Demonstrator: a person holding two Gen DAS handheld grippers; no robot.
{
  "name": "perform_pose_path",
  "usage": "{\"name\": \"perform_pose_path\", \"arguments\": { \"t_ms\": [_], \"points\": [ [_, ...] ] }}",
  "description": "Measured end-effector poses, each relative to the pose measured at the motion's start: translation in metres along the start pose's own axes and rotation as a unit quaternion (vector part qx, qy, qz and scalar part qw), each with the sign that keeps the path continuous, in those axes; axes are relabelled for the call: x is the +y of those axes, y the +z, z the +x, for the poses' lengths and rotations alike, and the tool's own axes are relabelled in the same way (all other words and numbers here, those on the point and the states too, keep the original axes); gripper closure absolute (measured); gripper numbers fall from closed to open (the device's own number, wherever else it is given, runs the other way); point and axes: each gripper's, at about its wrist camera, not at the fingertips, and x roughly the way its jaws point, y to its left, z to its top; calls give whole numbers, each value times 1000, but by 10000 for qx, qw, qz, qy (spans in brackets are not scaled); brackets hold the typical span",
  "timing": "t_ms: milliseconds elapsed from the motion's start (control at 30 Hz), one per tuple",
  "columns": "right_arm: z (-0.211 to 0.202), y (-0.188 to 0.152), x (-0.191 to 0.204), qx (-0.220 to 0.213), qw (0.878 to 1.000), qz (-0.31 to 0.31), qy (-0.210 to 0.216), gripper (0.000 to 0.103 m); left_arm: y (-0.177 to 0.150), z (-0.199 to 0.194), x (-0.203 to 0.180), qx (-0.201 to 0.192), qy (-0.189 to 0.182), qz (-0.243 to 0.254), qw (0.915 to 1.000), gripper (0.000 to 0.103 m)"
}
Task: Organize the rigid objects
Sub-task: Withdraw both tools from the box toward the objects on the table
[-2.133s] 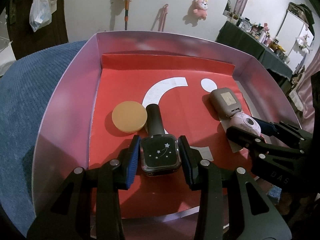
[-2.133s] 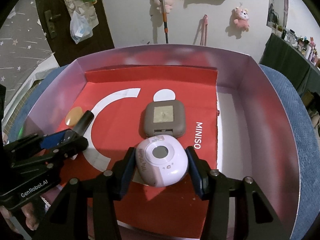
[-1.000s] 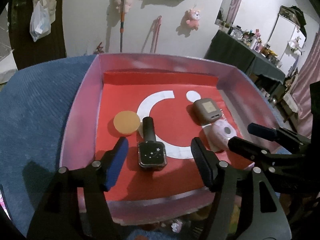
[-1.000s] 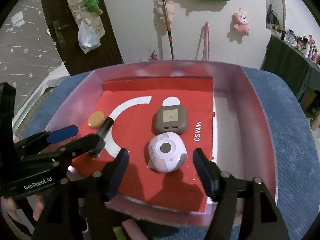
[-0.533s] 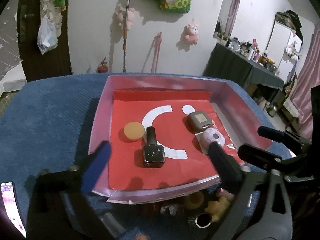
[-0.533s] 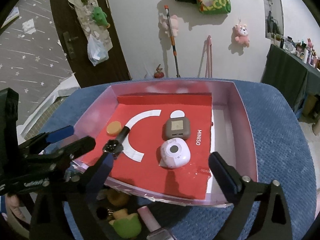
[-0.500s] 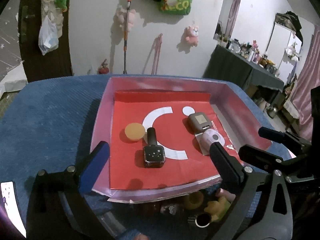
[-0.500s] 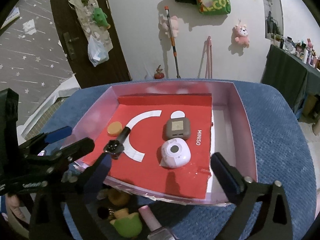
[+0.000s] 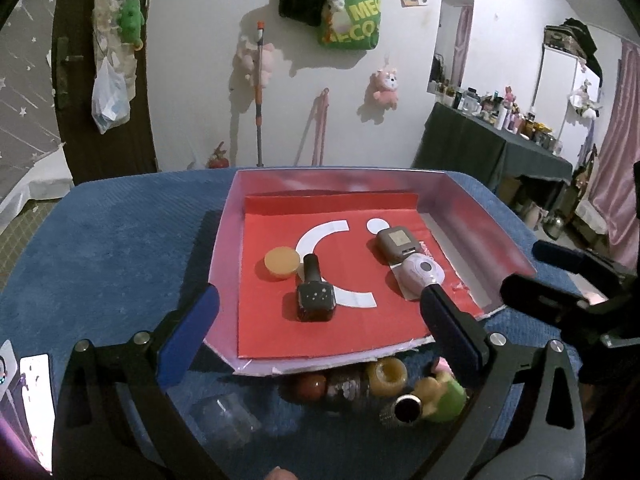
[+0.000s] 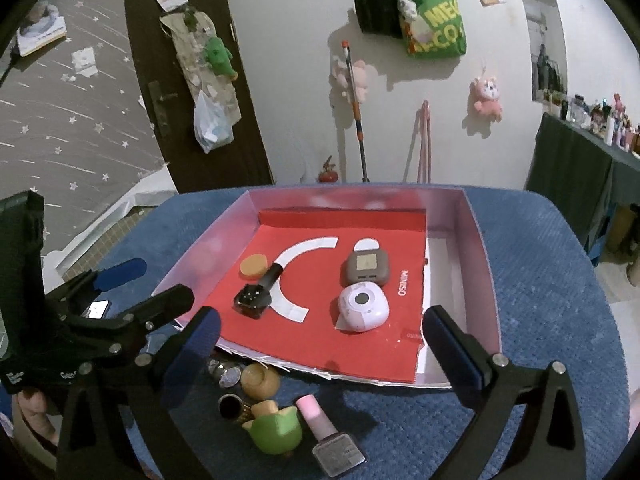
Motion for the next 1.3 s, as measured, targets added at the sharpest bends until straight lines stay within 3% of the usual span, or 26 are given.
{"name": "perform_pose_path", "arguments": {
  "t_ms": [233, 667, 1300],
  "points": [
    [-24, -11, 7, -420, 9990, -157, -89, 0, -11, -9, -3, 32, -42, -11, 10000, 0],
    [-39, -39, 27, -604, 9971, -411, -232, 0, -35, -24, -6, 25, -16, 26, 10000, 0],
    [-35, -80, 27, -384, 9981, -308, -381, 0, -68, -22, -7, 287, -14, 2, 9996, 0]
  ]
}}
